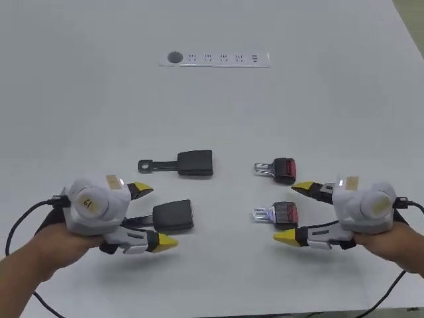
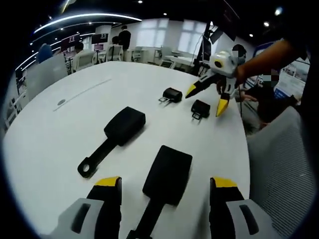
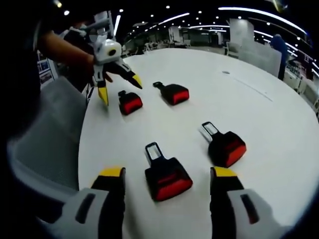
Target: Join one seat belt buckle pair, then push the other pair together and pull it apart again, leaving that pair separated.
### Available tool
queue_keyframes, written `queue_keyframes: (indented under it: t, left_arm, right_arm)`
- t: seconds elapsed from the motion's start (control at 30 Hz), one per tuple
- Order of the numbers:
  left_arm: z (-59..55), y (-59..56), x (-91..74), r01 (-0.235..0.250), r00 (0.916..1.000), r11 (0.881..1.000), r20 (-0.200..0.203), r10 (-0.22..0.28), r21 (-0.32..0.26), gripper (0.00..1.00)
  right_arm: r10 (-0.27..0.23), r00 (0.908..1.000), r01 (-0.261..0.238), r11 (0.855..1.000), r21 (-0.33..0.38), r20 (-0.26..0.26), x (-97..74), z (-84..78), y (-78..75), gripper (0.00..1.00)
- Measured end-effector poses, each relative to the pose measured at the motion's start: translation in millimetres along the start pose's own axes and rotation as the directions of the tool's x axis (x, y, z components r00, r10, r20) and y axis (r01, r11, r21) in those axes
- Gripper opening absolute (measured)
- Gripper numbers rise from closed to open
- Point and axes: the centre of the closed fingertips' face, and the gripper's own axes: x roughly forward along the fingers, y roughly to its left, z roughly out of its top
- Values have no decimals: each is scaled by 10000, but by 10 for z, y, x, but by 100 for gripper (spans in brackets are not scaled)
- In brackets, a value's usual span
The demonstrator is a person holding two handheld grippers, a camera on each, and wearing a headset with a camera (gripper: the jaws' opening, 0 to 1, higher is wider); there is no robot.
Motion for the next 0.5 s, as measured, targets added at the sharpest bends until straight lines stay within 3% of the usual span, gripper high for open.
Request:
queue_keyframes:
  t: [0.13, 0.33, 0.37, 0.5]
  left_arm:
    - [-11, -4, 44, 160, 9998, 9996, -86, -158, 220, 69]
    - [-90, -14, 111, 454, 9973, 9973, -597, -420, 568, 57]
    - [-60, -4, 120, 459, 9982, 9958, -433, -426, 794, 55]
    - [-80, -16, 123, 617, 9964, 9902, -657, -537, 1254, 46]
  right_arm:
    - [254, 9995, -258, 9994, -236, -200, 22, -20, 14, 67]
    - [706, 9951, -756, 9945, -725, -689, 37, -75, 36, 58]
    - [757, 9941, -819, 9934, -807, -771, 31, -90, 28, 55]
    - [911, 9912, -1014, 9888, -1096, -956, 27, -113, 18, 51]
